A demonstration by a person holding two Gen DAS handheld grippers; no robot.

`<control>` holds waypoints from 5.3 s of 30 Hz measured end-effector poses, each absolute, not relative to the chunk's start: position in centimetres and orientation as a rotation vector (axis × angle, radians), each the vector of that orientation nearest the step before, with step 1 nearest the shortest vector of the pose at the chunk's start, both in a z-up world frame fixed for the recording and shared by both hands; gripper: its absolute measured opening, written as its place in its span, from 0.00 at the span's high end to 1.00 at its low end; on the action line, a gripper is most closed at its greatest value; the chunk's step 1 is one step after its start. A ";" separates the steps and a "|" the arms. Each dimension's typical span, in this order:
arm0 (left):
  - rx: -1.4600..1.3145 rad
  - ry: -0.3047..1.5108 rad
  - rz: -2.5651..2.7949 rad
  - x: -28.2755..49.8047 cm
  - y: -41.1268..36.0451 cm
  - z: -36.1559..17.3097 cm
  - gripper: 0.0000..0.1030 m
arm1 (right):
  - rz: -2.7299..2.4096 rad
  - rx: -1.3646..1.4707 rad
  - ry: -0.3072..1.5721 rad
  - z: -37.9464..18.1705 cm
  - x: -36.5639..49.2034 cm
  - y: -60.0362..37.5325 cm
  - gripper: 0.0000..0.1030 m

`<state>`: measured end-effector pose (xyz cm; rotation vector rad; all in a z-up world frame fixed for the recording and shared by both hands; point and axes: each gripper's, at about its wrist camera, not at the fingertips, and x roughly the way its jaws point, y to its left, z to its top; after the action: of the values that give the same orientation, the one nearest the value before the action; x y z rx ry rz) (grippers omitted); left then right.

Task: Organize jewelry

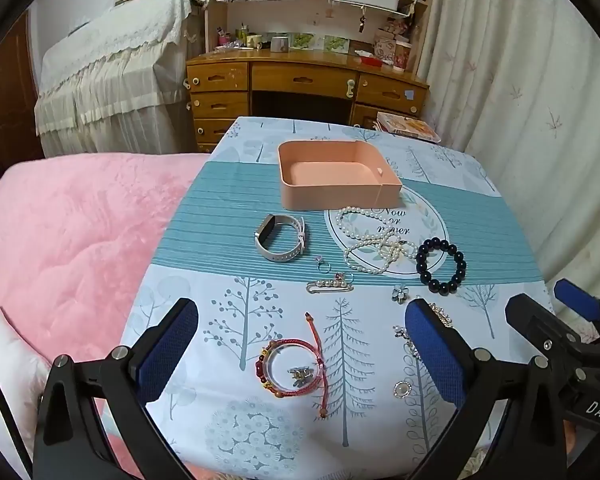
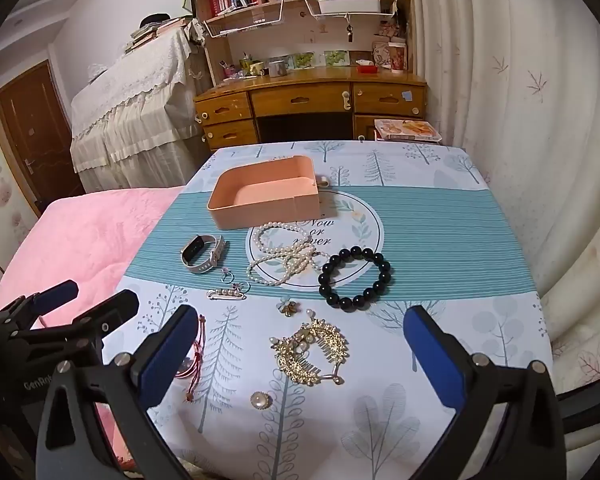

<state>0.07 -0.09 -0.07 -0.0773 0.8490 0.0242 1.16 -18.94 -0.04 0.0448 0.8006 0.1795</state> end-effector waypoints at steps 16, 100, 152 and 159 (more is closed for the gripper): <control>-0.127 0.873 -0.018 -0.1 0.3 -0.5 0.01 | 0.187 0.060 0.809 -0.3 1.1 -19.1 0.00; -0.249 0.890 0.001 8.0 10.1 2.9 0.01 | 0.281 0.041 0.861 4.0 3.9 -15.5 0.06; 0.046 1.370 -0.319 7.3 2.6 -12.3 0.53 | 0.324 0.261 1.460 -12.5 10.4 -16.2 0.75; 0.137 1.388 -0.309 7.0 0.5 -12.4 0.71 | 0.263 0.257 1.487 -12.5 11.1 -15.1 0.75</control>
<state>7.03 0.50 -12.37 0.1367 1.3884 -0.3090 11.08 -15.11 -12.52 0.2566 1.4872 0.2626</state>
